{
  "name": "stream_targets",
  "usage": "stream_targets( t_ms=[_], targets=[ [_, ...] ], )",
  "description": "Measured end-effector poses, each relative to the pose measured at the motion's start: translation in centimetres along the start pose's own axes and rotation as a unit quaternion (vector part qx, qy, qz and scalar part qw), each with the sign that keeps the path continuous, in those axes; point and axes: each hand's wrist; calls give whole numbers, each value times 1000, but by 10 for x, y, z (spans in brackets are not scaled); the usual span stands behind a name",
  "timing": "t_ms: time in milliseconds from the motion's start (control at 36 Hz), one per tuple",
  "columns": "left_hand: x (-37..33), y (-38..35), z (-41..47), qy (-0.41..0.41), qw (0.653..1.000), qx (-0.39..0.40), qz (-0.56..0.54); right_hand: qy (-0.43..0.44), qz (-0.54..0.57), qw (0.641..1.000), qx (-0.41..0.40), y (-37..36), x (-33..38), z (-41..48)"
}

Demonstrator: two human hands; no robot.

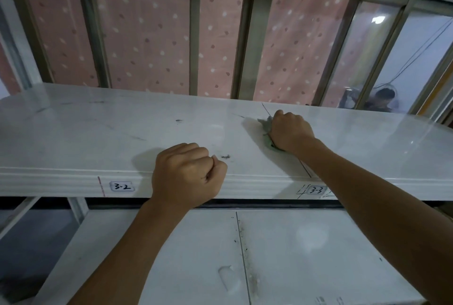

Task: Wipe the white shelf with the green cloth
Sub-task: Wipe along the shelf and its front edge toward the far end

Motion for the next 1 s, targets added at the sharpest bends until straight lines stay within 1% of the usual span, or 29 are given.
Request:
stream_targets(
  t_ms=[111, 194, 306, 444, 528, 611, 639, 694, 750, 806, 861, 917, 944, 1000],
  targets=[
    [-1, 1, 0, 0, 1000, 0, 1, -10, 8, 1000, 20, -7, 11, 28],
    [-1, 1, 0, 5, 1000, 5, 0, 5, 14, 1000, 24, -12, 22, 48],
    [-2, 1, 0, 1, 1000, -4, 2, 89, -15, 996, 16, -9, 42, 62],
    [-1, 2, -1, 1, 1000, -6, 4, 192, 16, 981, 18, -7, 61, 61],
    [-2, 2, -1, 5, 1000, -2, 7, 283, 47, 958, 11, -5, 65, 41],
    [-2, 1, -1, 8, 1000, -5, 10, 378, 107, 919, -39, -4, 60, 14],
    [-2, 1, -1, 9, 1000, -6, 9, 399, 132, 906, -52, -3, 58, 7],
    [-2, 2, -1, 10, 1000, -4, 10, 411, 178, 891, -71, -1, 54, -2],
    [-1, 2, -3, 14, 1000, 0, 13, 401, 215, 887, -79, -3, 48, -3],
    [0, 2, -4, 19, 1000, 5, 13, 362, 237, 898, -77, -10, 40, 3],
    [0, 2, -3, 23, 1000, 5, 14, 275, 218, 934, -62, -18, 26, 20],
    [0, 2, -2, 23, 1000, 5, 12, 161, 152, 975, -29, -25, 9, 43],
    [-1, 1, -2, 21, 1000, 5, 13, 115, 120, 986, -16, -28, 0, 56],
    [-1, 2, -3, 21, 1000, 6, 13, 57, 84, 995, -2, -34, -12, 78]
  ],
)
Point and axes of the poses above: each hand's wrist, its own z-axis towards the middle knuckle, its own y-axis out of the back of the hand, x = y × z, and after that the axes turned 9 degrees about -y, right-handed
